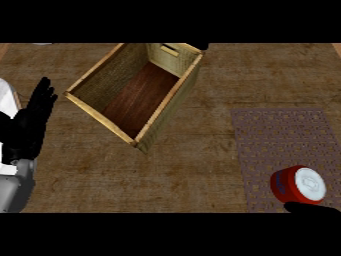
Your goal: Pick the can from the placemat and place it in the basket
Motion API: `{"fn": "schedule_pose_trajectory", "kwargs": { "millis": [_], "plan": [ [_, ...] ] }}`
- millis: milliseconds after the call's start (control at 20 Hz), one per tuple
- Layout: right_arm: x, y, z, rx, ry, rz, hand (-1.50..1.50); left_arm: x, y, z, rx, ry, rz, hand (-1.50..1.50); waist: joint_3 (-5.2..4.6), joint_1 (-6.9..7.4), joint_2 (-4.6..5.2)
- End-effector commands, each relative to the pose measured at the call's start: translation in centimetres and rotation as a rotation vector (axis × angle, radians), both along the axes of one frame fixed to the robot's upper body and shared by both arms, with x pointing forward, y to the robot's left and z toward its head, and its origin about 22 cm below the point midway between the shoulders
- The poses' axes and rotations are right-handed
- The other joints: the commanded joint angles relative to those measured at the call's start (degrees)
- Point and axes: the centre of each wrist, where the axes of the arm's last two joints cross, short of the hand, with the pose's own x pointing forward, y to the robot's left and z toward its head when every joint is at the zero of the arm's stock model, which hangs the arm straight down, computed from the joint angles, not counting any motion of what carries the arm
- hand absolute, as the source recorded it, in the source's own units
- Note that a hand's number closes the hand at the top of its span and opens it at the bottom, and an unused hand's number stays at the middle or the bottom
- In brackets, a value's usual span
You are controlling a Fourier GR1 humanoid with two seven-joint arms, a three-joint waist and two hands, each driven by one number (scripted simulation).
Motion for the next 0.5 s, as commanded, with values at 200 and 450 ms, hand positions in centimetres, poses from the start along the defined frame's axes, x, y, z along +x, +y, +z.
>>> {"fn": "schedule_pose_trajectory", "kwargs": {
  "millis": [200, 450],
  "plan": [
    [1.0, 1.1, -0.6, 0.042, 0.105, -0.135, -1.5, -0.2, -0.6, 0.8, 0.005, 0.008, -0.003, 0.0, 0.03, -0.19, -0.02],
    [2.0, 0.4, -2.9, 0.01, 0.14, -0.146, -1.5, 0.1, 1.1, 0.4, -0.007, 0.003, 0.017, 0.0, 0.04, -0.18, 0.05]
  ]
}}
